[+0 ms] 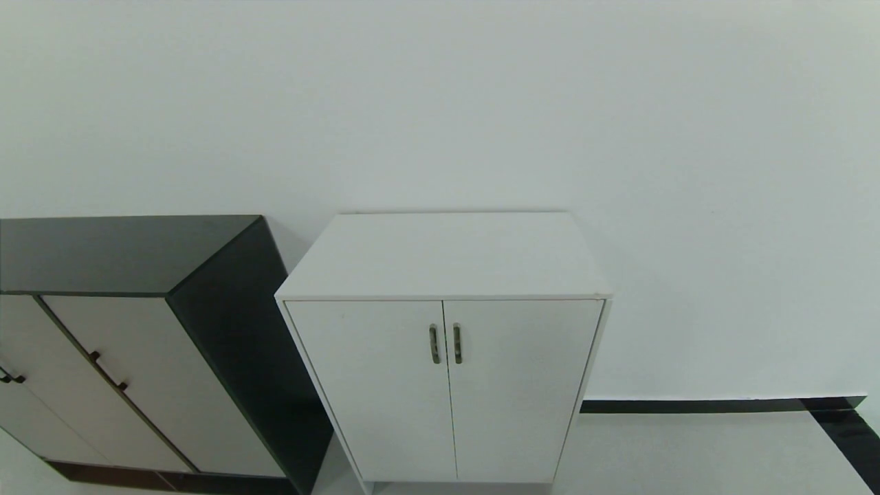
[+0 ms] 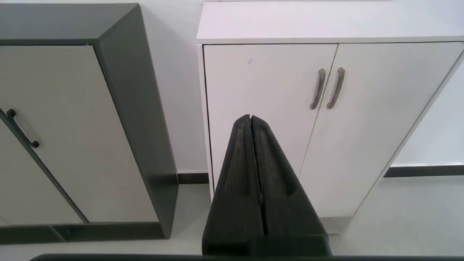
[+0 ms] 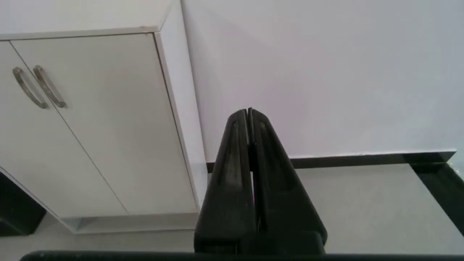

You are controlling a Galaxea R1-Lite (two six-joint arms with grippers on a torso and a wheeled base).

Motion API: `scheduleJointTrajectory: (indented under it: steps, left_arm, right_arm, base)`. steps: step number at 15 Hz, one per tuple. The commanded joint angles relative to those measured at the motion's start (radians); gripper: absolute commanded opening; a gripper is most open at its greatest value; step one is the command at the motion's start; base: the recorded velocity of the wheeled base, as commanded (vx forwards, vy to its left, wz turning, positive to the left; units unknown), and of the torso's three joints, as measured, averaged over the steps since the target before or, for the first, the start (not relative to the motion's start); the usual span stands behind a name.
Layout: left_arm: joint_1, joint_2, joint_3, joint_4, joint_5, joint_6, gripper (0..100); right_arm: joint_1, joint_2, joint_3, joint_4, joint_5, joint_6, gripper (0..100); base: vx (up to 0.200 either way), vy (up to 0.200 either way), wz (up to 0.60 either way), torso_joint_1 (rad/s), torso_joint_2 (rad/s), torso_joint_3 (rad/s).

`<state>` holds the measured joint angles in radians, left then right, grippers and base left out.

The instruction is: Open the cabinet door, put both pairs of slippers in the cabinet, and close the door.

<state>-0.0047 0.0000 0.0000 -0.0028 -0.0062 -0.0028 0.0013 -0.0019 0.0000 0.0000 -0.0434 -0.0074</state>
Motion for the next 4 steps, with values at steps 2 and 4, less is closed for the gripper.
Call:
scheduleJointTrajectory:
  steps: [2, 4]
  left_arm:
    - [0.000, 0.002, 0.000, 0.000, 0.000, 0.000, 0]
    - [0.000, 0.002, 0.000, 0.000, 0.000, 0.000, 0]
  right_arm:
    - [0.000, 0.002, 0.000, 0.002, 0.000, -0.005, 0]
    - [0.000, 0.002, 0.000, 0.002, 0.004, -0.006, 0]
  base:
    - [0.000, 0.000, 0.00, 0.000, 0.00, 0.000]
    - [0.000, 0.000, 0.00, 0.000, 0.00, 0.000]
